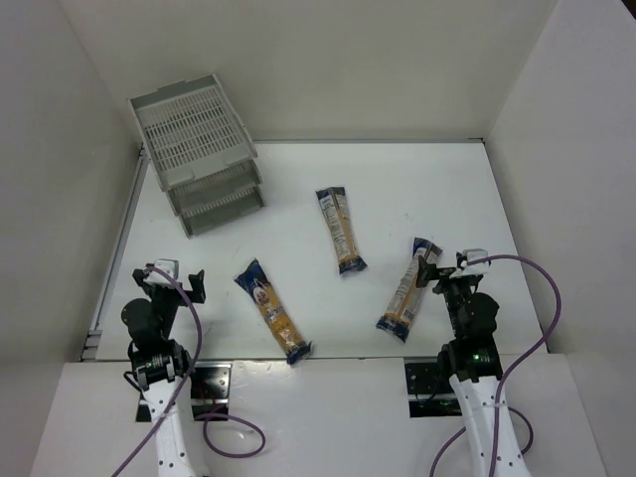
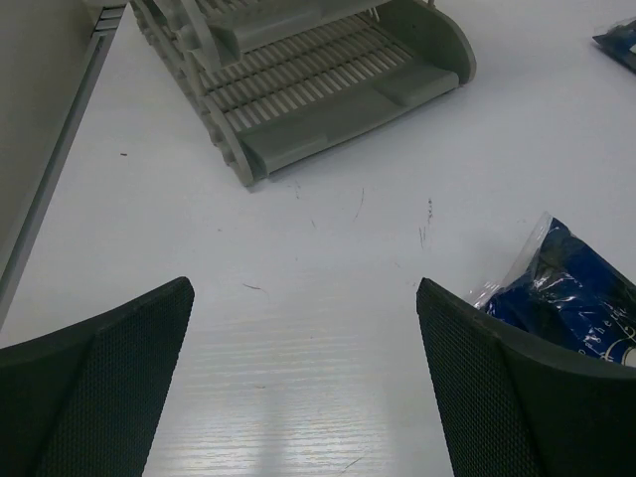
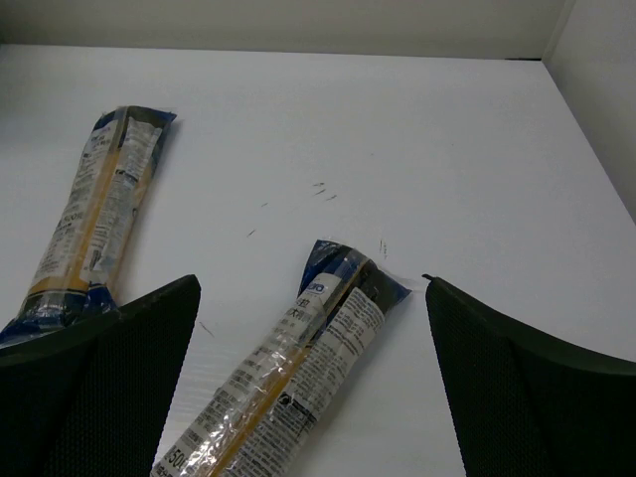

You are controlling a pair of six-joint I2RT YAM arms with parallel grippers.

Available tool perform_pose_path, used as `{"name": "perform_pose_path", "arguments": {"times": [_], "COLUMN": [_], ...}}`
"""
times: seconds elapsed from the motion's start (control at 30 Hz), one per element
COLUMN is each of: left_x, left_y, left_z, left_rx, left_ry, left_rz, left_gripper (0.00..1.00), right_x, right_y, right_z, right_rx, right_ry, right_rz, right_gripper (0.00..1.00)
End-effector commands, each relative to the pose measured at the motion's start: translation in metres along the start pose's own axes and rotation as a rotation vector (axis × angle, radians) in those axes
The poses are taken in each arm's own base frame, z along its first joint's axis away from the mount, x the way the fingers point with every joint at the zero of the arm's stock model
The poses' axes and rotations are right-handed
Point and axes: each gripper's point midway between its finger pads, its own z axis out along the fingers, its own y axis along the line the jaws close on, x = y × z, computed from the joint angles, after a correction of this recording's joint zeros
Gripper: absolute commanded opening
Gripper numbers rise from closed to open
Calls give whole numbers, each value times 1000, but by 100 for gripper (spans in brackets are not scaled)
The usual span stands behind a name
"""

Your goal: Place and organize the pasta boxes and bags onto the shelf

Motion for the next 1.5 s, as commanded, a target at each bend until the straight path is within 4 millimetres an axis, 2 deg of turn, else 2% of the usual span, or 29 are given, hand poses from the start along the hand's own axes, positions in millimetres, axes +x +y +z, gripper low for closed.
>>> {"name": "perform_pose_path", "arguments": {"times": [0.0,0.1,0.13,0.17,0.2,0.27,0.3,0.33,0.37,0.4,0.43,0.5,0.53,0.6,0.67,0.7,0.73,0.77,0.8,0.83,0.87,0.9,0.97,1.0,1.03,1.1,1.23,1.33,1.47], "left_x": [1,-1,-8,-17,-31,-54,-24,-36,-35,-41,-49,-87,-103,-147,-157,-178,-182,-179,-178,-181,-209,-197,-214,-207,-192,-202,-189,-174,-173], "left_y": [1,-12,-18,-51,-60,-89,-94,-89,-71,-61,-53,-37,-35,-23,-13,-2,6,13,22,30,40,54,85,77,65,40,13,-3,-9], "left_z": [3,2,0,-8,-13,-29,-37,-35,-27,-23,-20,-19,-21,-28,-33,-41,-42,-42,-36,-34,-42,-21,1,8,6,3,1,4,-7], "left_rx": [2,82,155,356,415,599,671,606,537,481,429,262,207,49,44,0,-5,11,21,12,-51,-9,-49,-24,40,93,105,141,168], "left_ry": [-31,-37,-60,-123,-170,-377,-344,-502,-426,-406,-387,-372,-393,-405,-334,-272,-221,-162,-111,-70,-47,48,237,296,375,317,306,297,229], "left_rz": [36,66,265,364,443,835,1026,1594,1780,1905,1982,2070,2061,2008,1882,1828,1768,1698,1561,1484,1418,1183,877,690,606,516,195,47,-71], "left_gripper": [100,100,100,100,100,100,100,100,100,100,100,100,100,100,100,100,100,100,100,100,100,100,100,100,100,100,100,100,100], "right_x": [14,14,14,14,9,-26,-52,-69,-89,-91,-59,-66,-110,-122,-151,-127,-159,-155,-102,-92,-102,-66,-50,-28,-26,-13,52,65,97], "right_y": [-2,-2,-2,-2,-3,15,12,18,21,31,41,29,8,-8,-14,-13,-19,-17,-8,-5,18,53,90,108,138,164,181,190,199], "right_z": [1,1,1,1,1,0,0,-2,-5,-7,-10,-7,-7,-3,-7,16,21,37,76,89,99,109,112,112,108,108,124,145,148], "right_rx": [6,6,6,6,6,-135,-102,-130,-167,-236,-378,-308,-85,19,-14,-95,-70,-88,-159,-166,-210,-293,-345,-374,-415,-443,-339,-309,-278], "right_ry": [17,17,17,17,6,-98,-179,-235,-313,-347,-269,-273,-363,-349,-229,-61,13,122,383,488,543,668,737,811,827,864,1030,1024,1065], "right_rz": [-10,-10,-10,-10,-21,-240,-217,-253,-613,-860,-1078,-1261,-1230,-1220,-1119,-919,-815,-704,-547,-468,-415,-371,-325,-291,-224,-168,-52,-17,-63], "right_gripper": [100,100,100,100,100,100,100,100,100,100,100,100,100,100,100,100,100,100,100,100,100,100,100,100,100,100,100,100,100]}}
